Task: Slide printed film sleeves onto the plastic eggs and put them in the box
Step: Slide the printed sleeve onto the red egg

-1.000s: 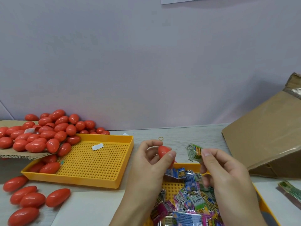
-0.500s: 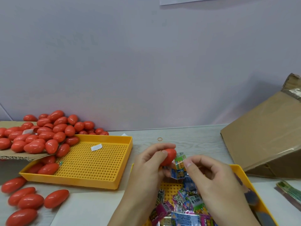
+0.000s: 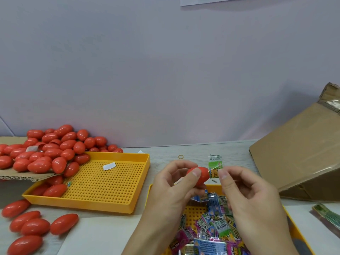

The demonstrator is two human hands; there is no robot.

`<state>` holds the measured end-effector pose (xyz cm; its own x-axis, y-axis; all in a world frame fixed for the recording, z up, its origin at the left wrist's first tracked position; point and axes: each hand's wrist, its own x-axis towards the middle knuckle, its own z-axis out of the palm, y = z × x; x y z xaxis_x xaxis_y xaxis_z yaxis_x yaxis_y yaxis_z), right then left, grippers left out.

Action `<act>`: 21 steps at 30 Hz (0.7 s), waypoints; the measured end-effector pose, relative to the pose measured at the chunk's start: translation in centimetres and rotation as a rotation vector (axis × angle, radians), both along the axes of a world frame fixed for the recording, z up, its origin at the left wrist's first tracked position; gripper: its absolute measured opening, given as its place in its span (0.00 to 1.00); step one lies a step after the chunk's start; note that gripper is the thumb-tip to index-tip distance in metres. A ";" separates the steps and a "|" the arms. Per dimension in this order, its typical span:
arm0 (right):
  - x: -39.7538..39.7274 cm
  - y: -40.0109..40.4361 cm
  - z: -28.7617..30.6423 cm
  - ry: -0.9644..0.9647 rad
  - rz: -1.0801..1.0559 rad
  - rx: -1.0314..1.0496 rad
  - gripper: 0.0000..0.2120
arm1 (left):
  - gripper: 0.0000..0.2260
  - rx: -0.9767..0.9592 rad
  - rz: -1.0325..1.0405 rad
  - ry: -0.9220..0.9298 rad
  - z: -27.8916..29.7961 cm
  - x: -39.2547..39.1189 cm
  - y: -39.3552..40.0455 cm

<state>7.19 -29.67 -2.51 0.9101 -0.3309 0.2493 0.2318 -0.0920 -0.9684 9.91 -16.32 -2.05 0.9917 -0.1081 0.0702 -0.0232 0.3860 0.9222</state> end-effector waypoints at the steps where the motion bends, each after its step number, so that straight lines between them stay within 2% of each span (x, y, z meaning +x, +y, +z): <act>1: 0.0 0.0 -0.1 -0.003 0.001 -0.010 0.09 | 0.13 -0.012 -0.006 0.000 0.1 0.0 0.0; 3: 0.1 0.0 -0.3 -0.005 0.002 -0.028 0.10 | 0.12 -0.051 -0.011 0.003 0.2 0.0 0.0; 6: 0.2 0.1 -0.5 -0.007 -0.001 -0.019 0.10 | 0.16 -0.085 -0.009 0.002 0.1 0.0 0.2; 9: 0.2 0.2 -0.5 -0.007 0.006 -0.013 0.11 | 0.14 -0.076 -0.004 -0.003 0.0 0.1 0.2; 13: 0.3 -0.2 -0.5 0.001 -0.072 0.035 0.04 | 0.16 -0.080 -0.001 -0.013 0.0 0.1 0.4; 15: 0.4 -0.5 -0.7 0.015 -0.114 0.062 0.08 | 0.14 -0.082 0.002 -0.019 0.1 0.1 0.5; 21: 0.2 -0.4 -0.4 0.043 -0.079 0.006 0.11 | 0.12 -0.072 -0.007 -0.031 0.0 0.1 0.5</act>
